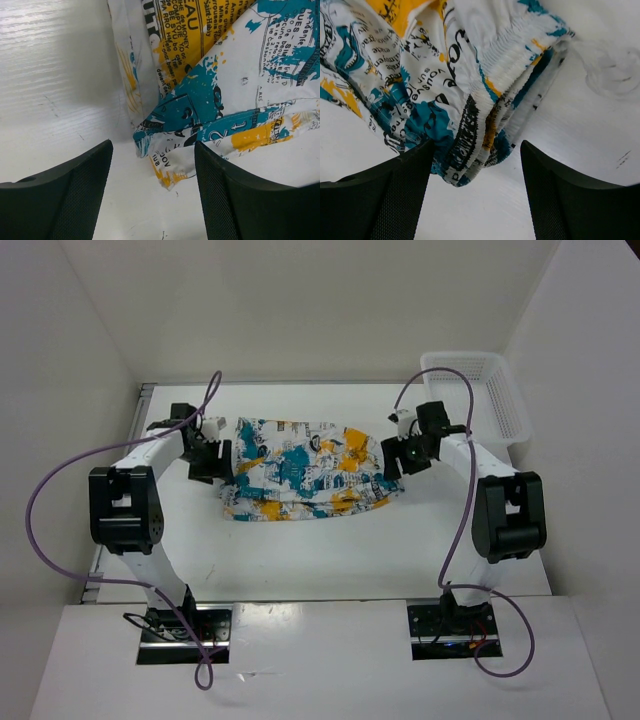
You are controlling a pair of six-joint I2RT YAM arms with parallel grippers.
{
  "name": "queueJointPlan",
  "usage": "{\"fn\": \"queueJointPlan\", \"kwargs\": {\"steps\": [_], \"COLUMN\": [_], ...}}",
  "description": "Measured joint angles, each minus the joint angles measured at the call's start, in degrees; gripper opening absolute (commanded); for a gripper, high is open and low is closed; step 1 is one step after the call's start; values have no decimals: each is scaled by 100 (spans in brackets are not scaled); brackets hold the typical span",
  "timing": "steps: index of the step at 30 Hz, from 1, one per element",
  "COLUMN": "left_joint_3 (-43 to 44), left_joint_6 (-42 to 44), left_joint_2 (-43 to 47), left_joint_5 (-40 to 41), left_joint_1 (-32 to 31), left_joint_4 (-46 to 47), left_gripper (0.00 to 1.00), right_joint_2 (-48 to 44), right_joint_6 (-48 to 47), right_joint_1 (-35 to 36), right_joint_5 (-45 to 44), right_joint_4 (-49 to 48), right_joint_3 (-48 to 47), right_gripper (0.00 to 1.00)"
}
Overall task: Fold and stack the shorts
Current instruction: Fold the shorts
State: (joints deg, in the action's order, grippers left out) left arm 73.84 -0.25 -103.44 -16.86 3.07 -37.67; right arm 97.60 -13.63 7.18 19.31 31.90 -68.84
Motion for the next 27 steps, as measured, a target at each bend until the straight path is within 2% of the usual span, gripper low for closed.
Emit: {"fn": "queueJointPlan", "kwargs": {"steps": [5, 9, 13, 14, 17, 18, 19, 20, 23, 24, 27], "left_joint_3": [-109, -212, -212, -212, -212, -210, -197, -170, -81, -63, 0], "left_joint_6": [2, 4, -7, -4, 2, 15, -7, -13, -2, 0, 0], "left_joint_2": [-111, -269, -372, -372, -374, -376, -378, -393, -435, -435, -433], "left_joint_5": [-111, -188, -258, -297, -404, -431, -452, -466, -527, -551, -588], "left_joint_1": [-2, -4, -4, -4, -4, -4, -4, -4, -4, -4, -4], "left_joint_4": [28, -72, -219, -234, -280, -304, -339, -382, -468, -490, -555], "left_gripper": [73, 61, 47, 39, 24, 12, 9, 6, 3, 1, 0], "right_joint_2": [-72, -149, -221, -232, -236, -236, -236, -236, -236, -236, -236], "right_joint_6": [-96, -254, -439, -476, -584, -603, -640, -684, -809, -861, -1038], "right_joint_1": [-83, -83, -83, -83, -83, -83, -83, -83, -83, -83, -55], "right_joint_5": [332, 411, 407, 413, 463, 483, 501, 527, 671, 737, 868], "right_joint_4": [35, 33, 37, 42, 59, 85, 101, 125, 240, 282, 398], "right_joint_3": [354, 479, 560, 581, 629, 632, 634, 634, 634, 634, 634], "right_gripper": [75, 75, 75, 75, 70, 67, 64, 61, 43, 30, 10]}}
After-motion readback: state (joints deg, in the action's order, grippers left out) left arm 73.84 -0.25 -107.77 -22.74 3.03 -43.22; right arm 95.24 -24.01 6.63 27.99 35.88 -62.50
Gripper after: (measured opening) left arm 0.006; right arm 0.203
